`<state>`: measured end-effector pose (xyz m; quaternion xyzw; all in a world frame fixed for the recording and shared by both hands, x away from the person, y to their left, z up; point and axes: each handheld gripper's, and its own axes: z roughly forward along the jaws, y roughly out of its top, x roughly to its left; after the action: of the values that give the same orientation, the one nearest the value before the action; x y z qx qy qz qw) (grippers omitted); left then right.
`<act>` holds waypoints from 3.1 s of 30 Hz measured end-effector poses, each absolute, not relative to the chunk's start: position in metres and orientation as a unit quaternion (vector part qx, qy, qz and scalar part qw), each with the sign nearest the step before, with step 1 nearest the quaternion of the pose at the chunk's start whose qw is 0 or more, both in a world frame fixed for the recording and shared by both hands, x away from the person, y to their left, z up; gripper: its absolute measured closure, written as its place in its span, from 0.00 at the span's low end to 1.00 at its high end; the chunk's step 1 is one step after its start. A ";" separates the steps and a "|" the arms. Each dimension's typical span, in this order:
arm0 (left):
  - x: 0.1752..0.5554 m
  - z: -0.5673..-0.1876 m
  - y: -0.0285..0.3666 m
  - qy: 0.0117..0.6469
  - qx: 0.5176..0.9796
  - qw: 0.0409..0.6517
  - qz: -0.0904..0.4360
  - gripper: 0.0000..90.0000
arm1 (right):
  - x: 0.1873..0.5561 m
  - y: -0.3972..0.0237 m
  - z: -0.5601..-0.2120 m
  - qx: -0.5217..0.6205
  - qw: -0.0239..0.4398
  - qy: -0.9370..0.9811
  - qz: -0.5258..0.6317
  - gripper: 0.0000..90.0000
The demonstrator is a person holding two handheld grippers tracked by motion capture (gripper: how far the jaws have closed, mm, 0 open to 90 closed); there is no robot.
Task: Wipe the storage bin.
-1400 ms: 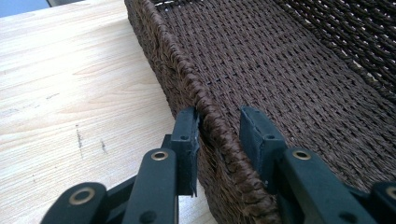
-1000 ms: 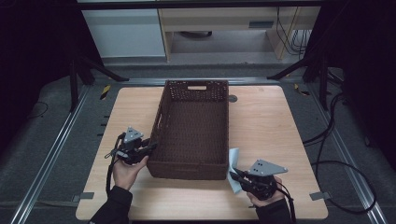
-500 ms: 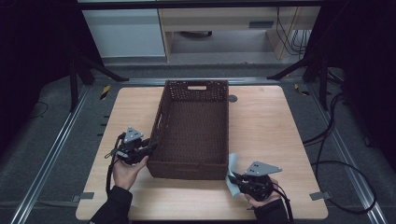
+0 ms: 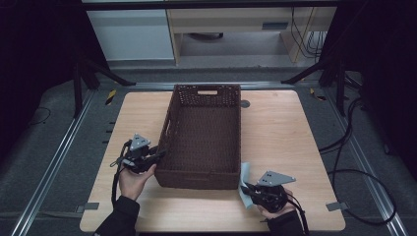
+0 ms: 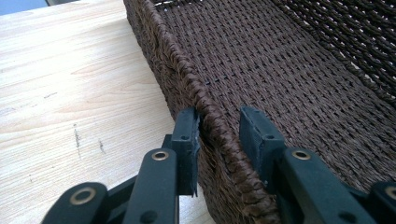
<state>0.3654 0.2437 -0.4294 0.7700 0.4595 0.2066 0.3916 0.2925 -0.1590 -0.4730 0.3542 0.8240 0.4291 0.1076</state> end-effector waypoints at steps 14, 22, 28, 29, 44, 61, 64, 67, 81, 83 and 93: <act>0.365 -0.430 0.244 0.459 0.769 0.393 0.208 0.75 | 0.307 -0.208 -0.458 0.413 0.175 0.782 0.432 0.92; 0.365 -0.430 0.244 0.458 0.770 0.392 0.211 0.75 | 0.321 -0.260 -0.464 0.472 0.215 0.750 0.410 0.92; 0.365 -0.430 0.244 0.458 0.770 0.392 0.211 0.75 | 0.332 -0.276 -0.471 0.490 0.232 0.745 0.389 0.91; 0.365 -0.430 0.244 0.457 0.770 0.392 0.211 0.75 | 0.333 -0.279 -0.472 0.495 0.232 0.743 0.386 0.91; 0.365 -0.430 0.243 0.456 0.771 0.393 0.209 0.77 | 0.339 -0.290 -0.480 0.522 0.245 0.734 0.360 0.74; 0.365 -0.429 0.244 0.455 0.770 0.398 0.204 0.79 | 0.344 -0.280 -0.455 0.499 0.291 0.714 0.396 0.53; 0.365 -0.429 0.244 0.455 0.770 0.398 0.204 0.79 | 0.345 -0.272 -0.446 0.492 0.285 0.713 0.411 0.51; 0.365 -0.429 0.244 0.454 0.770 0.399 0.203 0.79 | 0.347 -0.261 -0.438 0.484 0.270 0.714 0.427 0.49; 0.365 -0.429 0.244 0.455 0.770 0.398 0.204 0.79 | 0.384 -0.192 -0.406 0.429 0.222 0.730 0.484 0.49; 0.365 -0.429 0.244 0.454 0.770 0.399 0.203 0.79 | 0.392 -0.182 -0.403 0.428 0.215 0.729 0.489 0.50; 0.365 -0.429 0.244 0.454 0.770 0.400 0.200 0.78 | 0.414 -0.145 -0.418 0.429 0.200 0.748 0.466 0.57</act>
<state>0.3654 0.2443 -0.4294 0.7704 0.4544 0.2004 0.3997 0.4144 -0.1448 -0.4185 0.4291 0.7476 0.4658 0.1999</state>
